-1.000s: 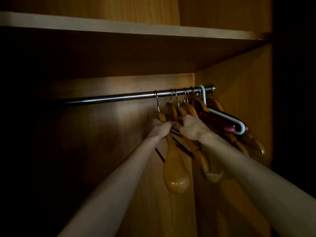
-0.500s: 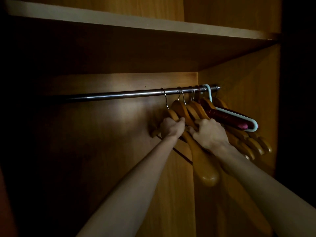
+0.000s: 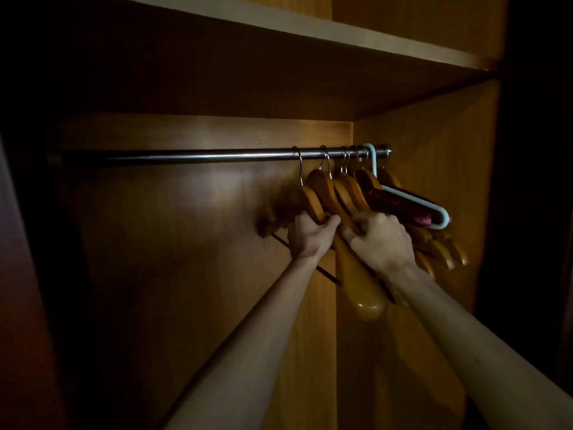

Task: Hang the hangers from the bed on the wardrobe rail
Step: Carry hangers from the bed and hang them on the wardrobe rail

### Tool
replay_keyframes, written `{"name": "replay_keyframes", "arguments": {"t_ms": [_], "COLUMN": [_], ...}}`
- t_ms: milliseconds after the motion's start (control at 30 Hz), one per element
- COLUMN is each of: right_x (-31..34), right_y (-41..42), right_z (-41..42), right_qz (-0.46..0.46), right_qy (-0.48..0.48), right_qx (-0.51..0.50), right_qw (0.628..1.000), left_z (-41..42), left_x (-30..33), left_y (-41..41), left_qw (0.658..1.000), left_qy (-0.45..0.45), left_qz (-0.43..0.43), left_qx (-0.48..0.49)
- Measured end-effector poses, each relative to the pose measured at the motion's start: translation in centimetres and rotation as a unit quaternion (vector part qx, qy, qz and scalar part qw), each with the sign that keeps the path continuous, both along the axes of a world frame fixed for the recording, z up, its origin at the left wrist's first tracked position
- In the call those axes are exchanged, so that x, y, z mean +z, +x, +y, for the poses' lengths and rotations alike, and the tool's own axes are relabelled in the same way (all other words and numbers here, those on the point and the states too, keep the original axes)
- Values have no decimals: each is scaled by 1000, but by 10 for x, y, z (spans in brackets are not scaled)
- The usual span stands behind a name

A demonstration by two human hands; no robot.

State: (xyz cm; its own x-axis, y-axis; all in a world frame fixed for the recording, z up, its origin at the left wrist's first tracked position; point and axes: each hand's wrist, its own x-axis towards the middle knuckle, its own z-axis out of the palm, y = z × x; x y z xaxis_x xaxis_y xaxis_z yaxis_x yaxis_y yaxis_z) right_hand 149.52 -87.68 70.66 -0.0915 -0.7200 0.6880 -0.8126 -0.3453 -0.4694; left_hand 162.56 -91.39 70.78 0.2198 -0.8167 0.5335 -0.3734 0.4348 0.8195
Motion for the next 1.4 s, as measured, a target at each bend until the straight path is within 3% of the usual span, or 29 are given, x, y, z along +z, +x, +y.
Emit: {"name": "replay_keyframes", "arguments": {"t_ms": [200, 300, 433, 500, 567, 667, 767, 867, 1000, 1067, 1267, 1400], "right_x": [-43, -83, -178, -238, -308, -407, -500, -583, -638, -648, -674, -678], "right_y": [-18, -33, -64, -83, -106, -136, -166, -192, -204, -203, -182, -198], "right_z": [55, 86, 115, 130, 151, 204, 286, 393, 541, 606, 739, 773], "right_qz": [-7, -19, -28, -35, -31, -60, -124, -200, -351, -424, -577, -649], "right_qy": [-85, -97, 15, 131, 255, 449, 582, 648, 673, 645, 545, 490], "right_qx": [19, 59, 51, 46, 39, 0, -39, -114, -258, -337, -473, -487], "right_qw": [996, 993, 998, 990, 966, 892, 803, 726, 598, 540, 383, 320], "left_z": [40, 69, 88, 100, 123, 176, 236, 285, 347, 373, 448, 492], "left_x": [-75, -141, -249, -306, -366, -448, -516, -560, -588, -594, -611, -617], "left_y": [-14, -23, -36, -45, -62, -87, -113, -148, -216, -261, -403, -482], "left_qw": [984, 987, 995, 956, 873, 723, 601, 538, 458, 434, 426, 388], "left_qy": [-153, -139, 51, 200, 363, 541, 612, 625, 581, 529, 392, 375], "left_qz": [32, 49, -78, -188, -253, -324, -406, -451, -537, -587, -625, -639], "left_qx": [83, 67, -32, -107, -203, -282, -315, -343, -406, -433, -524, -548]}}
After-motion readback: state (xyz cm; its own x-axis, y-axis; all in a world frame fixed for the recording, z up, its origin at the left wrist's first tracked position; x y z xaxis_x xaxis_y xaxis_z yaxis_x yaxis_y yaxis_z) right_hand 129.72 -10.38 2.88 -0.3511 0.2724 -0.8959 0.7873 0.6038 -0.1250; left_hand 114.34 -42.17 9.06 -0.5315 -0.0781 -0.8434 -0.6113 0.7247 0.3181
